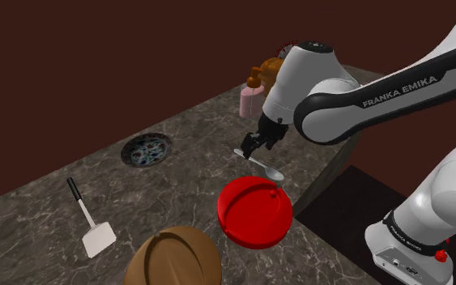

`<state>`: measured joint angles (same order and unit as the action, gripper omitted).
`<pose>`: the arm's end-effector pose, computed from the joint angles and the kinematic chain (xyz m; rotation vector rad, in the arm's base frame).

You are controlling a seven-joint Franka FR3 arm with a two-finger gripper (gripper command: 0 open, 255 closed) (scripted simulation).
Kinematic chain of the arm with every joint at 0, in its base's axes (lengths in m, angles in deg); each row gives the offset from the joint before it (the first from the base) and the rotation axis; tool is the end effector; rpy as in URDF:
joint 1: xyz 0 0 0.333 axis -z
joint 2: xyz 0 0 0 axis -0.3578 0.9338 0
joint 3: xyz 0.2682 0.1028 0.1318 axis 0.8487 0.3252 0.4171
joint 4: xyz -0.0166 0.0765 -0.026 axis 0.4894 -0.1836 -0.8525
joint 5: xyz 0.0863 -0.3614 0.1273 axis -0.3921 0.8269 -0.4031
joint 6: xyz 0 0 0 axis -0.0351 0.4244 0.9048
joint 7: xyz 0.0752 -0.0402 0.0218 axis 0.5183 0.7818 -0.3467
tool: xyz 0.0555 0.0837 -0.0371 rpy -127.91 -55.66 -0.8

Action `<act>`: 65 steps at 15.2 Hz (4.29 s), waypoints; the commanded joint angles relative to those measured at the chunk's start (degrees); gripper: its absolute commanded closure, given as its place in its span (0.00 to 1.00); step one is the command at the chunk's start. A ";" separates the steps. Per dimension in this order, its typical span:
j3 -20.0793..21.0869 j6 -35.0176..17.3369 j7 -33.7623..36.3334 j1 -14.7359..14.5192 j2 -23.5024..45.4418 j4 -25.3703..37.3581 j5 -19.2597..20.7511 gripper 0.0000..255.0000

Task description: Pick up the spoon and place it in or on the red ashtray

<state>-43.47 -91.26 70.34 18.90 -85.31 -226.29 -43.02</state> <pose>0.3842 0.2005 0.3823 -3.0085 0.1529 -0.3472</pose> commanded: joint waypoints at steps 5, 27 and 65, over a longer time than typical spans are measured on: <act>1.99 -6.43 1.86 1.44 5.66 -0.77 2.10 0.00; 1.11 -2.60 1.11 0.86 2.99 0.48 1.18 1.00; 14.60 8.46 19.00 -6.73 -7.81 3.26 -3.91 1.00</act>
<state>-29.40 -81.70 89.11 11.90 -93.87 -222.71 -47.08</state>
